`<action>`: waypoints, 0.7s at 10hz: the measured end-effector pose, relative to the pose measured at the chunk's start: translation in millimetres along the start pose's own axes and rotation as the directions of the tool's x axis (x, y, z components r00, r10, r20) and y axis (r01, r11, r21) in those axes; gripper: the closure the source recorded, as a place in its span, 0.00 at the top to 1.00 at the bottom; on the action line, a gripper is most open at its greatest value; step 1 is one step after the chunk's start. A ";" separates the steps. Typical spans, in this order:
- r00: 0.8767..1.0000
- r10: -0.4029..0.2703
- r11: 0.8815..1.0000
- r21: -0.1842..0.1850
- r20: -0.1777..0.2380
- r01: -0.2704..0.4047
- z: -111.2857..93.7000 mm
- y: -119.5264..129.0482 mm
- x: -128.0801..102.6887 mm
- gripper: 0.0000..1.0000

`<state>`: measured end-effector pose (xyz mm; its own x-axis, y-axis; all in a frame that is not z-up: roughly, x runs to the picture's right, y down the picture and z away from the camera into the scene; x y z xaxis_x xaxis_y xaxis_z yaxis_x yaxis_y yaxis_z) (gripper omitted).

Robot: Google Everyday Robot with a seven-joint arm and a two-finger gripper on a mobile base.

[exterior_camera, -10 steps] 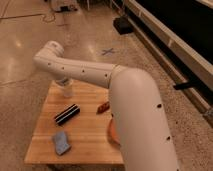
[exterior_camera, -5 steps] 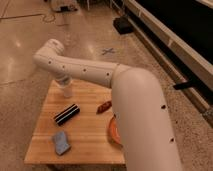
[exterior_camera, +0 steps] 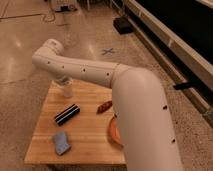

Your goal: Pick up the ceramic cup

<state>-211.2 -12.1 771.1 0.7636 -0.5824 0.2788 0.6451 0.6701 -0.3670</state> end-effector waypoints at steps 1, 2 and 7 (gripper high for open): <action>1.000 -0.007 1.000 0.002 0.001 0.007 -0.4 -1.0 -5.0 0.05; 1.000 -0.007 1.000 0.005 0.004 0.007 -3.9 -0.6 -4.3 0.13; 0.992 -0.012 0.997 0.072 0.123 0.003 22.5 -33.5 19.8 0.61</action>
<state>-217.1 -35.7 808.9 0.7536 -0.5290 0.3902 0.6475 0.6998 -0.3018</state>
